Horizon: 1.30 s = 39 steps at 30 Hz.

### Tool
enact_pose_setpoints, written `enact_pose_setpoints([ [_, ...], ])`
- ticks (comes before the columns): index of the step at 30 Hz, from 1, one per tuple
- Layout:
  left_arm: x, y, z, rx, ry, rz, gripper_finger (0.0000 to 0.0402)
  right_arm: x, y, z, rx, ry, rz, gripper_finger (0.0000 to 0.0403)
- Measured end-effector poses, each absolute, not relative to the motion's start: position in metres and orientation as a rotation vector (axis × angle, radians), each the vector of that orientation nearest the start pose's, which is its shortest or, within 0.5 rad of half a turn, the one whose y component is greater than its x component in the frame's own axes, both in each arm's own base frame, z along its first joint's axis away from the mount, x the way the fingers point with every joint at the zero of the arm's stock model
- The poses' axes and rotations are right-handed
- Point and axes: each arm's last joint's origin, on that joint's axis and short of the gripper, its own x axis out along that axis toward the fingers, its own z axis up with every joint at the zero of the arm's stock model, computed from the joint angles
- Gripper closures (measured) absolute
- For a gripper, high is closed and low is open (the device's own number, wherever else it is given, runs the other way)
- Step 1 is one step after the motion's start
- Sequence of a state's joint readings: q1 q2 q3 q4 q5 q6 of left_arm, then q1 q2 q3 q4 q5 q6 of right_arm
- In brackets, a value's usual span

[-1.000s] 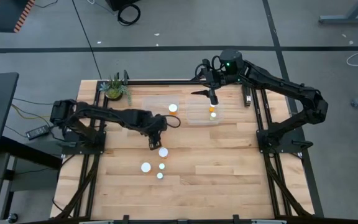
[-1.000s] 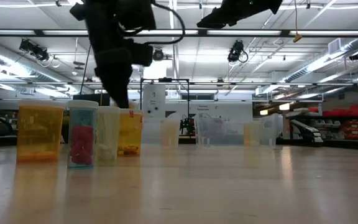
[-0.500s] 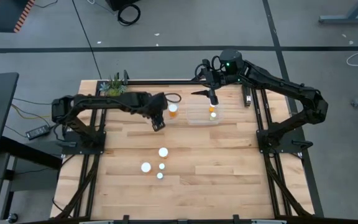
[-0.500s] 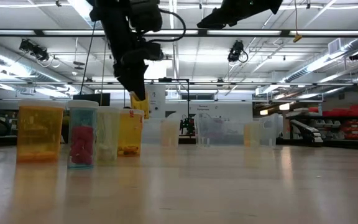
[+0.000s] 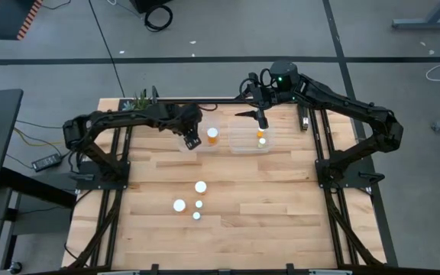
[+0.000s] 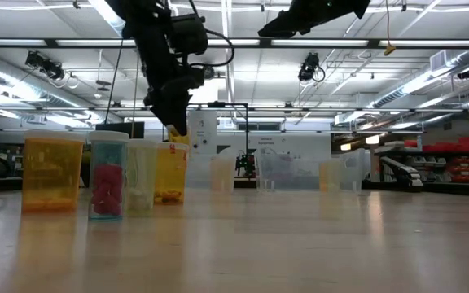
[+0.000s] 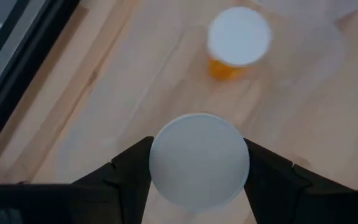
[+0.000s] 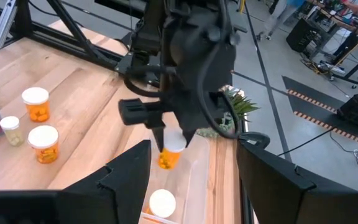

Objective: Pick and place medicine bottles into bin by pill shape (circle, oval)
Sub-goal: Put the large orange pill bottle into the left transparent bin

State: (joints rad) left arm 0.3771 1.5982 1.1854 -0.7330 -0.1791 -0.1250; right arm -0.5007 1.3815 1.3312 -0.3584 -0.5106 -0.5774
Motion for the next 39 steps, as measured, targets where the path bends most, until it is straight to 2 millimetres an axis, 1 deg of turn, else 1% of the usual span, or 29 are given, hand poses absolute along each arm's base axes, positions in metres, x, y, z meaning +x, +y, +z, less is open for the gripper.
enact_pose_setpoints([
  [5, 0.294, 0.133, 0.22, -0.258, 1.174, 0.599, 0.0167, 0.273, -0.133, 0.373, -0.373, 0.342, 0.112, 0.0158],
  [10, 0.297, 0.143, 0.197, -0.279, 1.253, 0.614, 0.0174, 0.273, -0.133, 0.373, -0.371, 0.348, 0.114, 0.0158],
  [13, 0.296, 0.149, 0.189, -0.292, 1.278, 0.626, 0.0176, 0.273, -0.133, 0.373, -0.37, 0.349, 0.114, 0.0158],
  [18, 0.294, 0.155, 0.189, -0.303, 1.278, 0.64, 0.0167, 0.272, -0.133, 0.372, -0.365, 0.358, 0.117, 0.0158],
  [26, 0.289, 0.161, 0.189, -0.31, 1.287, 0.656, 0.0175, 0.272, -0.133, 0.372, -0.354, 0.358, 0.115, 0.0158],
  [33, 0.285, 0.168, 0.189, -0.334, 1.281, 0.688, 0.0164, 0.272, -0.133, 0.372, -0.352, 0.356, 0.114, 0.0158],
  [39, 0.284, 0.169, 0.189, -0.345, 1.276, 0.7, 0.0167, 0.272, -0.133, 0.372, -0.352, 0.356, 0.113, 0.0158],
])
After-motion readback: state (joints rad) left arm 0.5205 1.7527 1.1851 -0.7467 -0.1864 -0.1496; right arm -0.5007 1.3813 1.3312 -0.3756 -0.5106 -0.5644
